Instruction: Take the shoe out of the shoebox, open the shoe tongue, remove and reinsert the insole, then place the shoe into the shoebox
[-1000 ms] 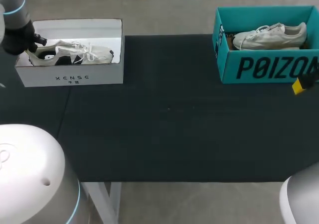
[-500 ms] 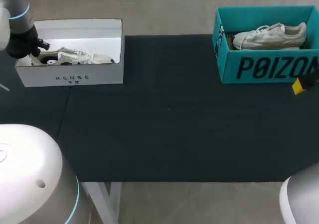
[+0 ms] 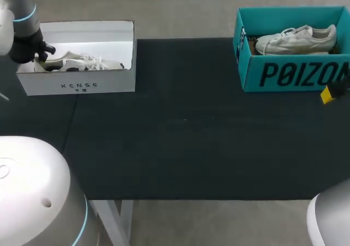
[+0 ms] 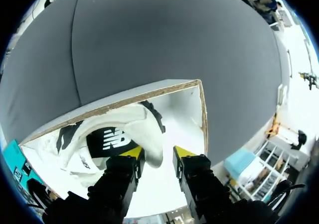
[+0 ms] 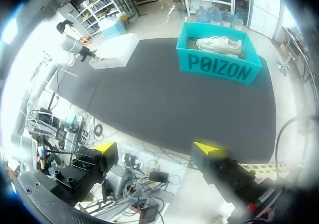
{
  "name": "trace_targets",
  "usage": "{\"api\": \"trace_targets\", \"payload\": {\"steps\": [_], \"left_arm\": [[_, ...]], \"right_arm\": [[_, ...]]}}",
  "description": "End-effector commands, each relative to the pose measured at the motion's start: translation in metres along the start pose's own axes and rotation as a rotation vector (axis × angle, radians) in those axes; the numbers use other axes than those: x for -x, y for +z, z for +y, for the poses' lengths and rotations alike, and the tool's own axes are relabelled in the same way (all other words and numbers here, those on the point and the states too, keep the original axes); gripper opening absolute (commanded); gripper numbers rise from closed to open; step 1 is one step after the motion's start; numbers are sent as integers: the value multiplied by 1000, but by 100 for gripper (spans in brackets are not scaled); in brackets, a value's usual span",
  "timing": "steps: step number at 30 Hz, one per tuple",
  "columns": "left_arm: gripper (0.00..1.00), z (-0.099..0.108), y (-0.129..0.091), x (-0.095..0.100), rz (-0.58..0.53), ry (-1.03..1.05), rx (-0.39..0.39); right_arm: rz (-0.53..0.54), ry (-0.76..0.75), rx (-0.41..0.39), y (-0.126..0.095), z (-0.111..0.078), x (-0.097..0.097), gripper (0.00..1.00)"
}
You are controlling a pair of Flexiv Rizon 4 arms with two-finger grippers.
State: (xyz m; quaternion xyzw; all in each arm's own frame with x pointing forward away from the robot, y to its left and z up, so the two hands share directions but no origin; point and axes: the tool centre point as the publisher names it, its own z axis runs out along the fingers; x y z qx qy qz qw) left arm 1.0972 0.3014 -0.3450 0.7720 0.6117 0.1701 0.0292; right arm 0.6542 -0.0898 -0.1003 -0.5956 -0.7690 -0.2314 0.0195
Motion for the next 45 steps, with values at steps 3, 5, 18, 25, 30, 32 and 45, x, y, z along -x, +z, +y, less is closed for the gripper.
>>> {"api": "trace_targets", "payload": {"steps": [3,5,18,25,30,32,45], "left_arm": [[100,5,-37,-2,-22,-25,58],[100,7,-48,1,-19,-31,79],[100,-12,-111,37,-71,-77,112],[100,-12,-111,37,-71,-77,112],[100,-12,-111,37,-71,-77,112],[100,-12,-111,37,-71,-77,112],[100,-12,-111,37,-71,-77,112]], "right_arm": [[-1,1,-9,0,4,-1,100],[-1,1,-9,0,4,-1,100],[-1,1,-9,0,4,-1,100],[-1,1,-9,0,4,-1,100],[-1,1,-9,0,4,-1,100],[-1,1,-9,0,4,-1,100],[-39,18,19,4,53,47,100]]}}
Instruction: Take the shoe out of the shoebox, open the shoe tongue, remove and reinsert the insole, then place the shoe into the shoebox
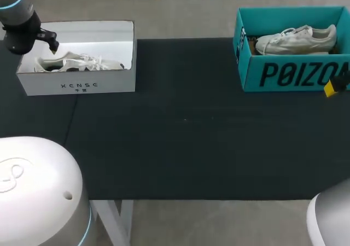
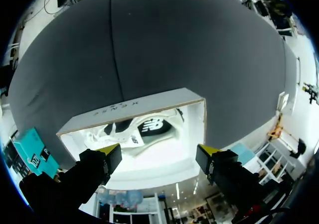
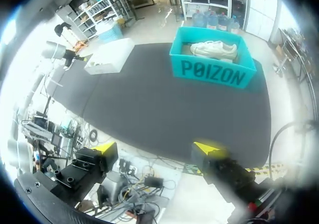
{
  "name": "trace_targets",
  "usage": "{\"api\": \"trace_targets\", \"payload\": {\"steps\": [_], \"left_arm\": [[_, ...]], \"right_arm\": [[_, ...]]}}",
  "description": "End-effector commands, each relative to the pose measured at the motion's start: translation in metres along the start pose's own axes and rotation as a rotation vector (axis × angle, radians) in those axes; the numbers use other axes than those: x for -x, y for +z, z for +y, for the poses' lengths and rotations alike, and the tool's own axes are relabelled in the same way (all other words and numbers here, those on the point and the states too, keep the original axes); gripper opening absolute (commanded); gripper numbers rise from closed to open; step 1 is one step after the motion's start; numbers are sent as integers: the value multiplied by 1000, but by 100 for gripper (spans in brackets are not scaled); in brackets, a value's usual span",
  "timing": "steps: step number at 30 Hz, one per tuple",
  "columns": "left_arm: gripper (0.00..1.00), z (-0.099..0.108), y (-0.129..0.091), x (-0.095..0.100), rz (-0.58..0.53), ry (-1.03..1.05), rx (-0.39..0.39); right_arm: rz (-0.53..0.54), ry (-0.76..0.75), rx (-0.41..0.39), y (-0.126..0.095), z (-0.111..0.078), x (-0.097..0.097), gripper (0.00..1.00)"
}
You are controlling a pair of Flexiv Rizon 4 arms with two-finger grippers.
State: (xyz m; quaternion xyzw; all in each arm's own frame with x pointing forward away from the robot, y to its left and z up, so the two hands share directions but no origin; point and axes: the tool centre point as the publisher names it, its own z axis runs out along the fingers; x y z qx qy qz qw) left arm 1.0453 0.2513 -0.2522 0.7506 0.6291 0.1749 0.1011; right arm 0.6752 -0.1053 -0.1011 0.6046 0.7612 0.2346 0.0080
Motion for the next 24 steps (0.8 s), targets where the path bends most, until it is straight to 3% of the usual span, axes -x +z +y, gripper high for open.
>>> {"api": "trace_targets", "payload": {"steps": [1,8,13,16,21,22,24], "left_arm": [[100,0,0,0,1,1,0],[100,0,0,0,1,1,0],[100,0,0,0,1,1,0],[100,0,0,0,1,1,0],[100,0,0,0,1,1,0],[100,0,0,0,1,1,0],[100,0,0,0,1,1,0]], "right_arm": [[-14,11,-25,9,46,34,100],[-199,195,-19,45,108,97,100],[-334,202,-44,78,151,132,100],[-369,182,-74,96,174,148,100],[-261,177,-142,118,201,168,100],[-304,176,-167,124,208,173,100],[-293,169,-193,133,218,181,100]]}}
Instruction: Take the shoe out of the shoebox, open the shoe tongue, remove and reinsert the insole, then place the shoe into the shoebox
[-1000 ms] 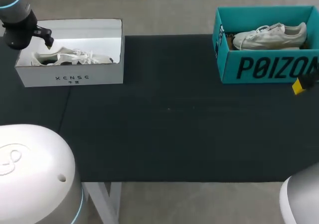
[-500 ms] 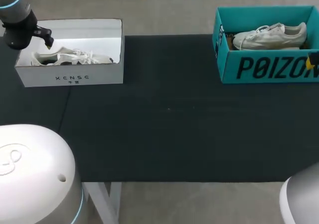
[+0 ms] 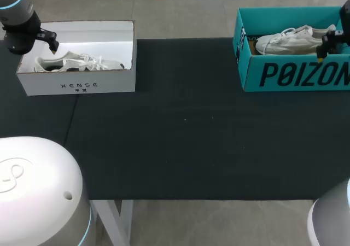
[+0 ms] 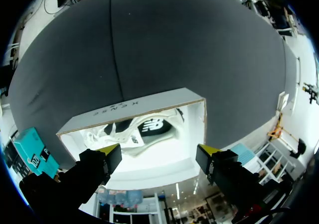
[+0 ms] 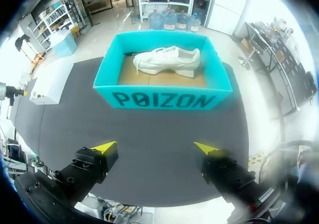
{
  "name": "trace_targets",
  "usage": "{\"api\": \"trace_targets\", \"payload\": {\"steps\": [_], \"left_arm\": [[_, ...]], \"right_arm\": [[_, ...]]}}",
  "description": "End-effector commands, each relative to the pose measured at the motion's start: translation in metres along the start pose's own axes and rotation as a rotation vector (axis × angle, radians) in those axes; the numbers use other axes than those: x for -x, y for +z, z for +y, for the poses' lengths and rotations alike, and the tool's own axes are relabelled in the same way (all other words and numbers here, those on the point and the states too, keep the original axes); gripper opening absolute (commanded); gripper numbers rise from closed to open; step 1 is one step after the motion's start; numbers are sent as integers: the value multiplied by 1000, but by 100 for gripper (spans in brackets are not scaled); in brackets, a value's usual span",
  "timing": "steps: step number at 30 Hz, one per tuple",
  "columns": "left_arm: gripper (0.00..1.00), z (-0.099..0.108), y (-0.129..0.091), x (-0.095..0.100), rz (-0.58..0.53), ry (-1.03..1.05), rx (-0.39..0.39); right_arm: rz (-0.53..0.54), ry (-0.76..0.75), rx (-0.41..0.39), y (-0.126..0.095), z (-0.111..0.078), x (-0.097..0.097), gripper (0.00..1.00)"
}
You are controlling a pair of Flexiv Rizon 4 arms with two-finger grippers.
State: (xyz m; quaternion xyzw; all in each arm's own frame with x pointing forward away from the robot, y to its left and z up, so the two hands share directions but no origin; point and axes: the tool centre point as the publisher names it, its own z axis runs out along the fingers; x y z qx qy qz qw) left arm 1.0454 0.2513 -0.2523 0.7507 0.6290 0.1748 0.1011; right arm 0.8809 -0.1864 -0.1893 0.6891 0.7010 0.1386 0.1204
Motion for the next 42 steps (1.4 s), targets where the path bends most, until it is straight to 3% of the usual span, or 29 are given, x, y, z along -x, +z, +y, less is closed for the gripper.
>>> {"api": "trace_targets", "payload": {"steps": [1,6,33,42], "left_arm": [[100,0,0,0,1,1,0],[100,0,0,0,1,1,0],[100,0,0,0,1,1,0],[100,0,0,0,1,1,0]], "right_arm": [[-1,-14,-226,34,82,9,100],[-26,-44,-248,45,104,14,100],[-26,-44,-248,45,104,14,100],[-88,40,-189,100,160,50,100]]}}
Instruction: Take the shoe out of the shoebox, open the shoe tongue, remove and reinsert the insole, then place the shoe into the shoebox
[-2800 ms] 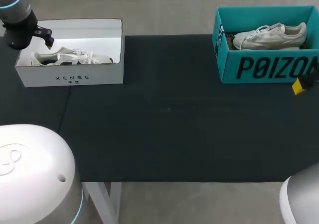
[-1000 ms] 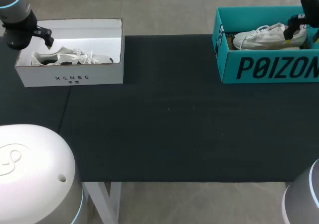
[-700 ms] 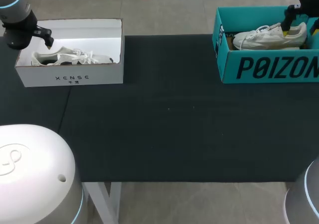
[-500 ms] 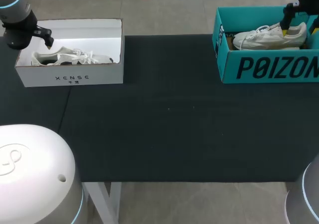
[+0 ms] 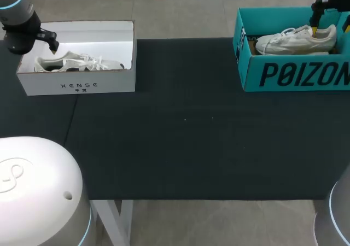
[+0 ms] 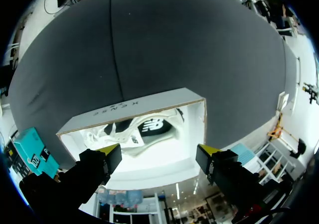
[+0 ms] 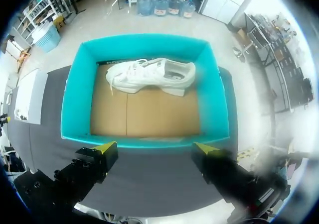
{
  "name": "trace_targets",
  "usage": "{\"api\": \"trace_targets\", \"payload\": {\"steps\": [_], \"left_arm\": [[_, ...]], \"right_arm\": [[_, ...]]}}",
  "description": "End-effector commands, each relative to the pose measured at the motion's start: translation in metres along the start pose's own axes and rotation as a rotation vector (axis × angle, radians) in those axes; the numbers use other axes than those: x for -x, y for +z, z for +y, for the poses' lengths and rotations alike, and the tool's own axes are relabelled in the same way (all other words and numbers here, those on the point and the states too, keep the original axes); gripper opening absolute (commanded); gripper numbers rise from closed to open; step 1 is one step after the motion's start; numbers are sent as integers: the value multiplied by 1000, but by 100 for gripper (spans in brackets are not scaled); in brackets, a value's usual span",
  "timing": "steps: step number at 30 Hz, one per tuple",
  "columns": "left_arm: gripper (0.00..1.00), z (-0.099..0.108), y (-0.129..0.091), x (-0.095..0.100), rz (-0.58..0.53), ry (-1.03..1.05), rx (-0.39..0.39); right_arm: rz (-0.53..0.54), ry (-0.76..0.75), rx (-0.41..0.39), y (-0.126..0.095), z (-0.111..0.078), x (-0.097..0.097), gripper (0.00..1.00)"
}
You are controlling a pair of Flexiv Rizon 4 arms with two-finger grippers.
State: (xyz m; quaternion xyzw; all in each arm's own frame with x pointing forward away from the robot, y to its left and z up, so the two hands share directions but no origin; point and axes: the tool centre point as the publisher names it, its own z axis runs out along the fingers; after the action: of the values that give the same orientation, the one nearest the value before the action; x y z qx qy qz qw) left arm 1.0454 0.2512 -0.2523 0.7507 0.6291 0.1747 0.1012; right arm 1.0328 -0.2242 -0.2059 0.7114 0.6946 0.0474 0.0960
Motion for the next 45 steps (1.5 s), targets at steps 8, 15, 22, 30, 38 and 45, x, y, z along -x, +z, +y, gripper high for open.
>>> {"api": "trace_targets", "payload": {"steps": [8,15,22,30,38,45], "left_arm": [[100,0,0,0,1,1,0],[100,0,0,0,1,1,0],[100,0,0,0,1,1,0],[100,0,0,0,1,1,0],[100,0,0,0,1,1,0],[100,0,0,0,1,1,0]], "right_arm": [[13,88,-16,66,65,30,100],[-37,82,-1,89,89,42,100],[-45,73,-10,107,111,51,100],[-60,95,-13,115,135,72,100],[-62,108,-29,126,150,85,100],[-61,125,-44,140,156,91,100]]}}
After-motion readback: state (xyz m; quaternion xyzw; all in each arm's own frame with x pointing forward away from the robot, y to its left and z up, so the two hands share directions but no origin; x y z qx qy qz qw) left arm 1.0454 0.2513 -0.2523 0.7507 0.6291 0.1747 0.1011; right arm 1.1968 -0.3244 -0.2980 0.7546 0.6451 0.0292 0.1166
